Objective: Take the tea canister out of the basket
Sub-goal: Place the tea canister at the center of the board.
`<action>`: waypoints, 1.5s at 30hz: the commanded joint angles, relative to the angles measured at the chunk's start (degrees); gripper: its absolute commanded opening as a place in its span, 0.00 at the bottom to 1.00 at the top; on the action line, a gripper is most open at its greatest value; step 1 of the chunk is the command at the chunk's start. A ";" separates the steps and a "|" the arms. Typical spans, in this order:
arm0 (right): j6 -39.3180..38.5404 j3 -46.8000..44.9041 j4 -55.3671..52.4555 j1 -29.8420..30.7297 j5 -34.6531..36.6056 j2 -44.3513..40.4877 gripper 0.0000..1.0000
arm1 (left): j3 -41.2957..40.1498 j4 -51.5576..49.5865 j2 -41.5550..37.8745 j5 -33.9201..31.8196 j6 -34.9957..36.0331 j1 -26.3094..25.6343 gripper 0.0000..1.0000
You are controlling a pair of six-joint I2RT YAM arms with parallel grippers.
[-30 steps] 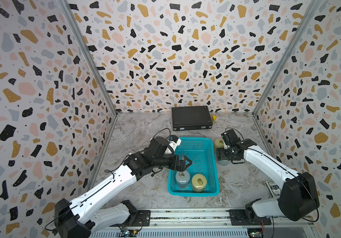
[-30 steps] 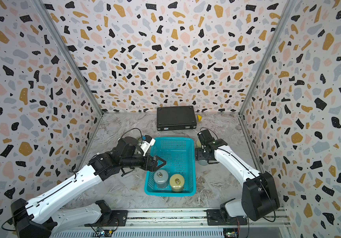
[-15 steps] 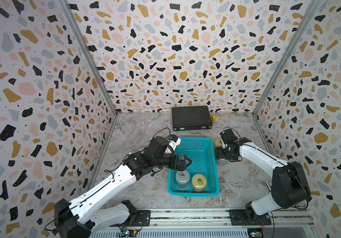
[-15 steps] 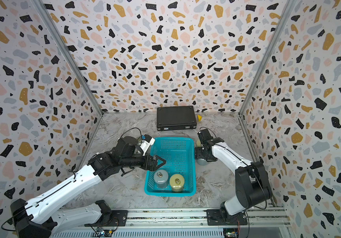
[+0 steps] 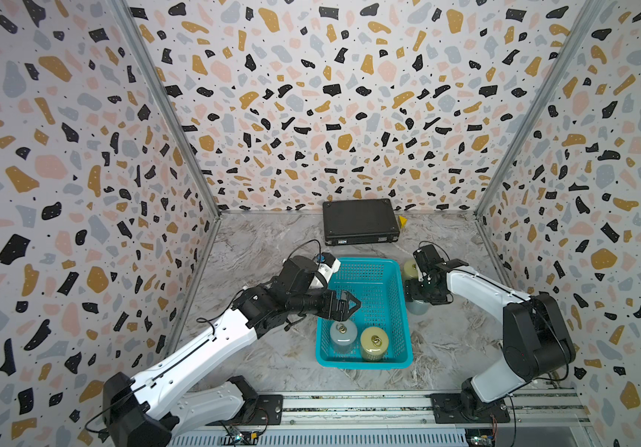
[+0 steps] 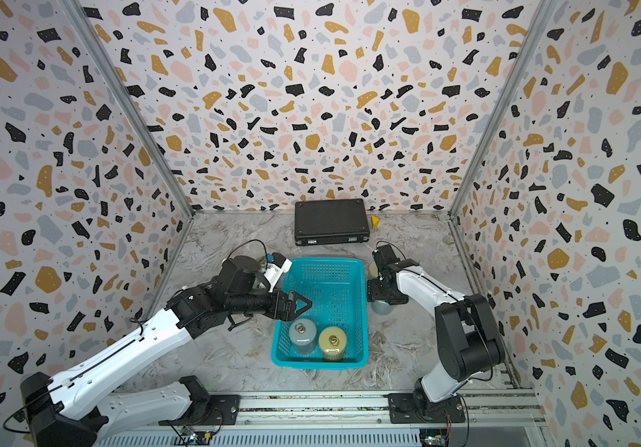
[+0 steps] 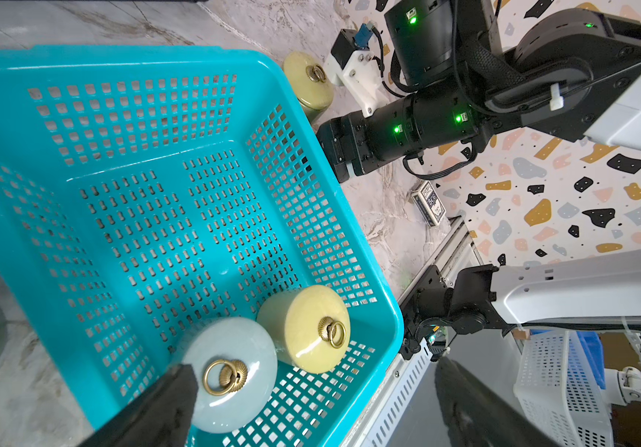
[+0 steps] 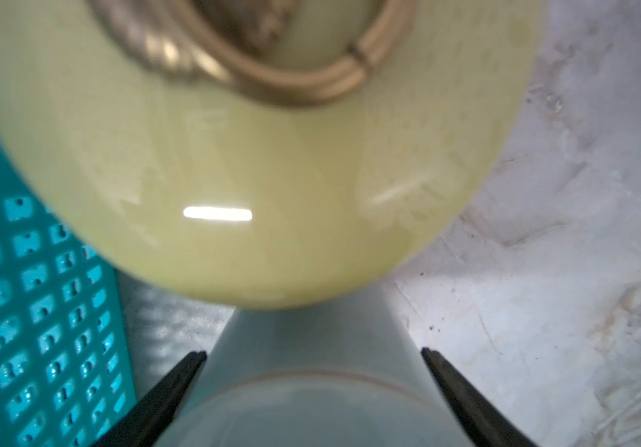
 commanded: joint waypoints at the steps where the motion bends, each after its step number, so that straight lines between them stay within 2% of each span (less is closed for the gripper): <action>1: -0.29 0.10 1.49 -0.33 0.05 -0.57 0.76 | 2.16 0.62 0.08 -0.63 0.98 -0.33 1.00; 8: -0.11 -0.58 1.63 -0.41 -0.21 0.14 0.78 | 1.99 0.47 -0.10 -0.72 0.98 -0.30 1.00; 22: 0.15 -0.25 -0.77 -0.41 0.39 -4.96 0.99 | 1.55 -0.42 -0.71 -2.21 0.67 -0.32 1.00; 31: -0.27 0.10 -4.56 -0.41 -2.01 -15.39 0.99 | 1.50 -4.33 -0.87 -6.48 2.16 -0.57 1.00; 38: -1.07 -0.82 -7.18 0.31 -9.24 -26.08 0.99 | -0.16 -6.37 0.06 -8.55 3.52 -1.92 1.00; 45: -1.81 -2.26 -7.81 4.44 -16.64 -34.32 0.99 | -0.91 -9.31 2.87 -14.20 4.31 -5.71 0.98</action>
